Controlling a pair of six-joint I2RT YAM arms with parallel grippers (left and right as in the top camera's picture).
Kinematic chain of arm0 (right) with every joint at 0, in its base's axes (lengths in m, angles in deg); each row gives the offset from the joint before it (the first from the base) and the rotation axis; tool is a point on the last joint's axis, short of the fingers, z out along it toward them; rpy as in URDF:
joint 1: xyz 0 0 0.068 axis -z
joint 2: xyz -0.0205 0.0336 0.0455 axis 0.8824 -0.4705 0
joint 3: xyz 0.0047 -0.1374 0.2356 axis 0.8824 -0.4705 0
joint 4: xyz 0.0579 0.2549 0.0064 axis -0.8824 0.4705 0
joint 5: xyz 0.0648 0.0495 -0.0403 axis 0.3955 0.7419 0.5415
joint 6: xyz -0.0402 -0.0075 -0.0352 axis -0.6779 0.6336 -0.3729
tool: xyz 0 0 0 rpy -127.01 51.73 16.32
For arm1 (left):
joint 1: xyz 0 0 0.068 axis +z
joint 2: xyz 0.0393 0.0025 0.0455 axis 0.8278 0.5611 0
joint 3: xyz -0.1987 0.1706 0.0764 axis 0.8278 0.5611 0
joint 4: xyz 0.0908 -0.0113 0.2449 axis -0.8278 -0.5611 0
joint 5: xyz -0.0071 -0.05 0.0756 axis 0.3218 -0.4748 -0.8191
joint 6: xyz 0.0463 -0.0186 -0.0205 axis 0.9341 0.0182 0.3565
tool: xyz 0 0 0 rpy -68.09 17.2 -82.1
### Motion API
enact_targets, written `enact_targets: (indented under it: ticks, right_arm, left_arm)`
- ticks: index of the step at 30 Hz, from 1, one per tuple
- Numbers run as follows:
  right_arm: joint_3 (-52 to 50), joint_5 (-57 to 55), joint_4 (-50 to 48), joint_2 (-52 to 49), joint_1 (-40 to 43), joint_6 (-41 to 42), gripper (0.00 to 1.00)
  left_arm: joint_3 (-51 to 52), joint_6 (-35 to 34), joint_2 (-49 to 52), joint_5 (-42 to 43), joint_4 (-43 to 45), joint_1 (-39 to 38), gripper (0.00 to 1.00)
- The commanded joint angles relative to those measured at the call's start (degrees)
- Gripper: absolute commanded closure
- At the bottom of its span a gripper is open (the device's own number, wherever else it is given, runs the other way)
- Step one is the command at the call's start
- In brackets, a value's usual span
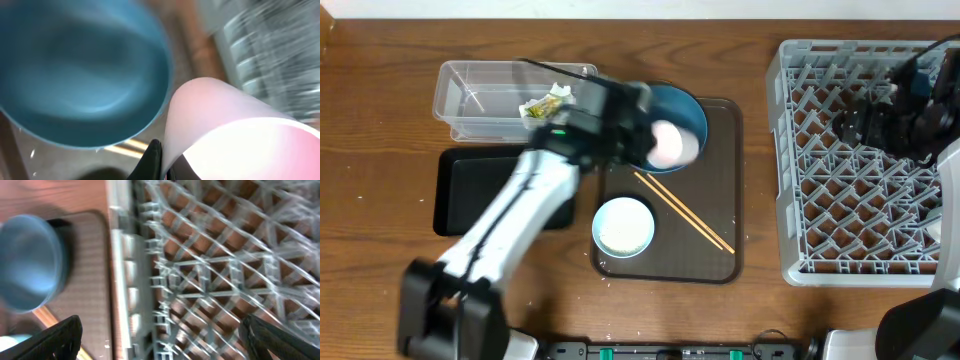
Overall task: Sort waste into correct bins and load items into the dishwasher rack
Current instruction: 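Reach the left gripper to the pink paper cup and grasp it, then hand the pink cup from the left gripper to the right gripper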
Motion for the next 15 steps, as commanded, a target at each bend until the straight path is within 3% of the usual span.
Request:
enact_targets:
  ticks: [1,7,11,15]
  right_arm:
    - [0.24,18.93,-0.37,-0.50,-1.99,-10.75,0.01]
    - [-1.36,42.58,-0.48,-1.31,-8.66,-27.34,0.01]
    - [-1.46,45.83,-0.72,-1.46,-15.19,-34.03,0.01]
    - [-1.46,46.60,-2.67,-1.46,-21.66,-34.71,0.01]
  left_arm:
    - [-0.37,-4.83,-0.44,23.28,2.27,6.54,0.94]
    - [-0.37,-5.51,1.84,45.88,8.07,10.51,0.94]
    - [-0.37,-5.49,2.62,49.22,8.17,9.88,0.94]
    - [-0.37,-5.51,2.64,50.16,8.20,8.85,0.94]
